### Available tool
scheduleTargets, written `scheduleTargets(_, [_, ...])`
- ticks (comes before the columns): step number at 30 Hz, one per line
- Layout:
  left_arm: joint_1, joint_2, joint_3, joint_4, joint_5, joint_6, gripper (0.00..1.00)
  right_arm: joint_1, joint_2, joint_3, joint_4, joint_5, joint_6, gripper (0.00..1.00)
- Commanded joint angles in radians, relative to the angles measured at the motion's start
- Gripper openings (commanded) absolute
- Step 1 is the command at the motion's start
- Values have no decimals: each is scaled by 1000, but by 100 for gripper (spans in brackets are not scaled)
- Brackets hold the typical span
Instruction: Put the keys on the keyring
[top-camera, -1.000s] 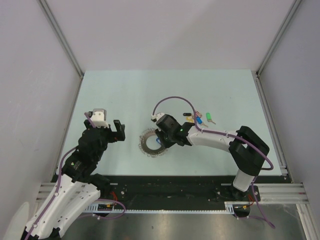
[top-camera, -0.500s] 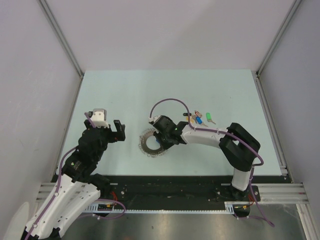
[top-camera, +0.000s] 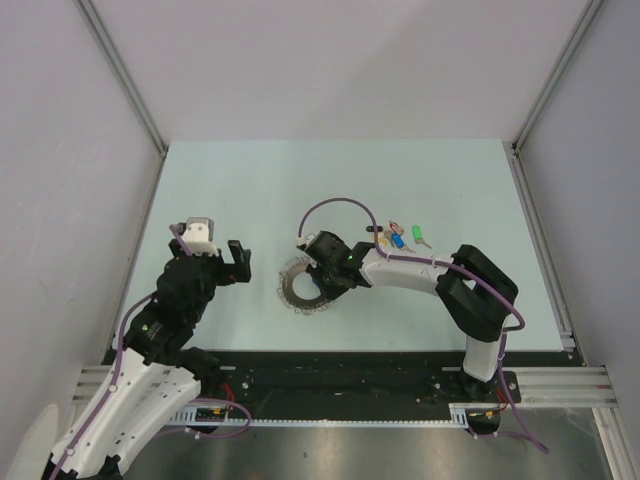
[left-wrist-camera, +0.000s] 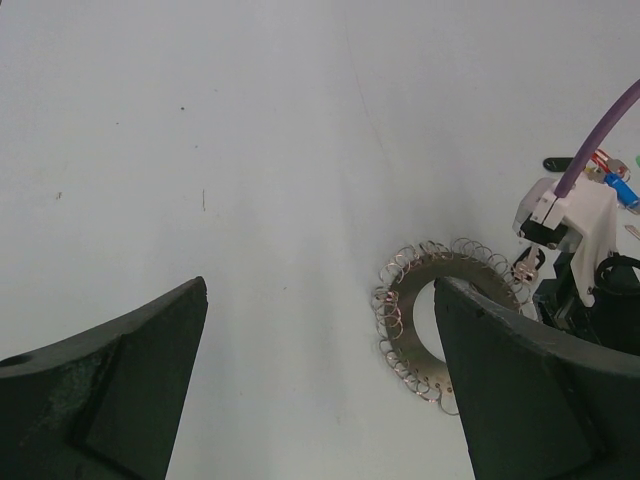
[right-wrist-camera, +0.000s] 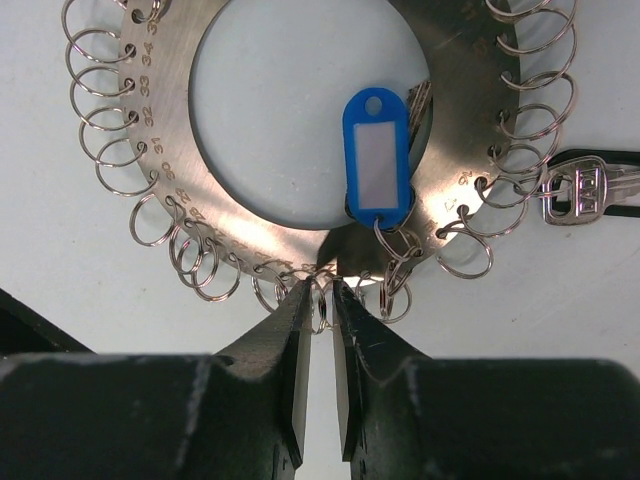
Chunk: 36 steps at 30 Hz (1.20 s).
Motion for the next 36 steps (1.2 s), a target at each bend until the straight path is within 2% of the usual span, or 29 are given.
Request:
scheduleTargets(1, [8, 1, -10, 27, 21, 25, 100, 3, 19, 39, -17, -18, -7, 19])
scheduleTargets(8, [8, 1, -10, 27, 23, 27, 100, 3, 24, 39, -21, -15, -10, 18])
scheduleTargets(16, [8, 2, -10, 25, 23, 27, 100, 5, 19, 41, -24, -9, -13, 5])
scheduleTargets(17, [8, 2, -10, 25, 23, 27, 100, 5, 18, 41, -24, -7, -15, 1])
scheduleTargets(21, [8, 1, -10, 24, 23, 25, 100, 10, 7, 41, -12, 14, -27, 0])
scheduleTargets(29, [10, 1, -10, 25, 20, 27, 100, 42, -68, 39, 114, 189, -85, 0])
scheduleTargets(36, [8, -6, -10, 38, 20, 30, 100, 86, -136, 30, 323, 368, -234, 0])
